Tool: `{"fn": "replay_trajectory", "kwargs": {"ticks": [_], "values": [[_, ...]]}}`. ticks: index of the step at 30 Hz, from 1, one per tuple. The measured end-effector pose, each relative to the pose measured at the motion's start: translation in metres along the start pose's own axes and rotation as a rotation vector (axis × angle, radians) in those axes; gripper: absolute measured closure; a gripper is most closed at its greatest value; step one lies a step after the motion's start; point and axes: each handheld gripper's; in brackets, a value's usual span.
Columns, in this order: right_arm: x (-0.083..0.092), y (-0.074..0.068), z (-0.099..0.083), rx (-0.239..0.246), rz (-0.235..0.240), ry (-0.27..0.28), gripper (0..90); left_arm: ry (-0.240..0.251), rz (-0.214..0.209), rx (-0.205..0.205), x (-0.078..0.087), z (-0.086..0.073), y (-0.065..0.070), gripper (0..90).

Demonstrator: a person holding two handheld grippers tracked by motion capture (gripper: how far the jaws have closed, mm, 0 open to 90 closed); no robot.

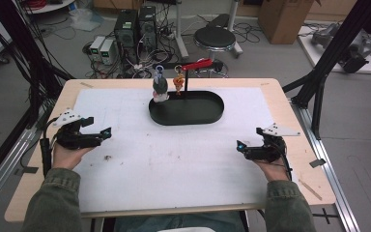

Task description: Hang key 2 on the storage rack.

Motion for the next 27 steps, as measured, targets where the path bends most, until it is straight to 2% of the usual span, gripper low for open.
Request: {"fn": "replay_trajectory", "kwargs": {"ticks": [6, 9, 11, 15, 17, 20, 21, 25, 27], "values": [[0.000, 0.000, 0.000, 0.000, 0.000, -0.001, 0.5, -0.016, 0.007, -0.030, 0.014, -0.008, 0.011, 14.4], [-0.001, -0.001, 0.000, -0.002, -0.002, -0.007, 0.5, 0.005, 0.031, -0.043, 0.023, -0.015, 0.016, 14.5], [-0.001, 0.000, 0.000, 0.004, 0.000, -0.003, 0.5, 0.004, 0.043, -0.039, 0.026, -0.019, 0.017, 14.5], [-0.002, -0.001, 0.000, 0.008, 0.002, -0.008, 0.5, -0.030, 0.056, -0.030, 0.036, -0.032, 0.015, 14.5], [-0.002, -0.001, 0.000, 0.009, 0.001, -0.007, 0.5, -0.044, 0.053, -0.019, 0.041, -0.043, 0.017, 14.5], [-0.003, -0.001, 0.000, 0.007, 0.002, -0.008, 0.5, -0.106, 0.027, 0.009, 0.044, -0.057, 0.019, 14.6], [-0.003, 0.000, 0.000, 0.018, 0.003, -0.005, 0.5, -0.116, 0.026, 0.008, 0.045, -0.057, 0.019, 14.6], [-0.005, -0.002, 0.000, 0.019, 0.005, -0.015, 0.5, -0.098, 0.003, 0.010, 0.042, -0.055, 0.020, 14.6], [-0.006, -0.003, -0.001, 0.023, 0.005, -0.026, 0.5, -0.118, -0.014, -0.002, 0.037, -0.056, 0.021, 14.6]]}}
Point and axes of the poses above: each handheld gripper's, and its own axes: x roughly backward along the jaws, z roughly out of its top, y roughly to its right, and after that the axes turned 14 degrees about -x, right-handed
